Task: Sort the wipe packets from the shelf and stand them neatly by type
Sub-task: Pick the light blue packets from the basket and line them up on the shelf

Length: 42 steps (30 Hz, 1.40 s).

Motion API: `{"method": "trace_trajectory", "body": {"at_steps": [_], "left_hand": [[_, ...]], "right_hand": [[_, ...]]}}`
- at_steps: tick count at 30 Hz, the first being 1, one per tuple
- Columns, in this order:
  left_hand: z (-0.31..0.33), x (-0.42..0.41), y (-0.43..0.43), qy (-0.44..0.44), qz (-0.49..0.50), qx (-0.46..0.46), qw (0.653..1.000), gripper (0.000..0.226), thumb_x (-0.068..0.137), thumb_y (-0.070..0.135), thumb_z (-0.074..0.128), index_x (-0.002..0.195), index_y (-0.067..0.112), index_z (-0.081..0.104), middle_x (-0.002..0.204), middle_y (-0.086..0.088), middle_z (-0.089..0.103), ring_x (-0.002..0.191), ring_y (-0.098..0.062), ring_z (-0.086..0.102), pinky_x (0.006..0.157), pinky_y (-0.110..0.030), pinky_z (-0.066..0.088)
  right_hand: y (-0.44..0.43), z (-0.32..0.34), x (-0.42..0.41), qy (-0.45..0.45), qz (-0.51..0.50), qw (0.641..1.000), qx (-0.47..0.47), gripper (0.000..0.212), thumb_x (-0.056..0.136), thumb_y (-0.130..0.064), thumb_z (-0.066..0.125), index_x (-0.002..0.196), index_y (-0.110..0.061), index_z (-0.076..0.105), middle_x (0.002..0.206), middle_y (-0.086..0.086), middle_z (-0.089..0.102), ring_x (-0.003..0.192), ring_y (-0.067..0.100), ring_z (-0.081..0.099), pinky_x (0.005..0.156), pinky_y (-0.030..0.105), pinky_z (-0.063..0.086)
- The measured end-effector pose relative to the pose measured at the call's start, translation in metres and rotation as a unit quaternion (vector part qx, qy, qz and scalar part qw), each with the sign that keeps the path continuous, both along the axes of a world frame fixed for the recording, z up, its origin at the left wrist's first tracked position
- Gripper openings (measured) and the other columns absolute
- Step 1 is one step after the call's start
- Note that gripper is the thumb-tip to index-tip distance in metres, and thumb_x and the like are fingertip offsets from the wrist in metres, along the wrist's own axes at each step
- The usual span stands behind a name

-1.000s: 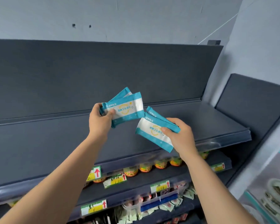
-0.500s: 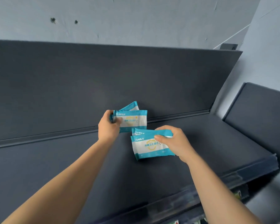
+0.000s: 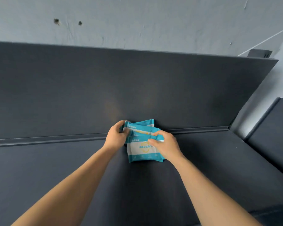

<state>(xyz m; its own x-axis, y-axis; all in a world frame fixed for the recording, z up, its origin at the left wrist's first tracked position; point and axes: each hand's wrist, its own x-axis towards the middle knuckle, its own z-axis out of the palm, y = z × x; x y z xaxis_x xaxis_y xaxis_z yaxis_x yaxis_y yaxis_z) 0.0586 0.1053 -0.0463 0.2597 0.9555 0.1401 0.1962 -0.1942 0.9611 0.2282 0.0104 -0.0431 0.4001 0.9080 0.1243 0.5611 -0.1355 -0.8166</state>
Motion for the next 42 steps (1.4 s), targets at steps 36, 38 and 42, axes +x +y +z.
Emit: {"method": "trace_trajectory", "body": {"at_steps": [36,38,42], "left_hand": [[-0.007,-0.002,-0.045,0.457,0.079,0.277,0.841,0.092,0.081,0.042,0.067,0.151,0.018,0.012,0.151,-0.006,0.023,0.14,-0.025,0.02,0.109,-0.039,0.028],[-0.003,-0.001,-0.05,0.505,0.067,0.311,0.802,0.081,0.086,0.043,0.059,0.15,0.017,0.016,0.156,-0.009,0.017,0.144,-0.027,0.011,0.113,-0.04,0.019],[0.004,-0.003,-0.059,0.562,0.029,0.357,0.746,0.073,0.09,0.044,0.049,0.15,0.014,0.018,0.159,-0.011,0.007,0.147,-0.03,0.001,0.117,-0.047,0.01]], "right_hand": [[-0.006,-0.015,0.014,-0.247,-0.016,0.967,-0.067,0.064,0.082,-0.045,0.068,0.13,-0.015,0.038,0.129,0.005,0.054,0.119,0.024,0.048,0.091,0.036,0.045],[-0.02,-0.012,0.013,-0.305,-0.02,0.947,-0.098,0.07,0.086,-0.049,0.063,0.14,-0.016,0.033,0.14,0.006,0.047,0.128,0.026,0.042,0.1,0.038,0.041],[-0.05,-0.006,0.008,-0.371,-0.05,0.918,-0.13,0.062,0.09,-0.05,0.055,0.14,-0.019,0.036,0.141,0.004,0.044,0.131,0.025,0.038,0.103,0.038,0.037]]}}
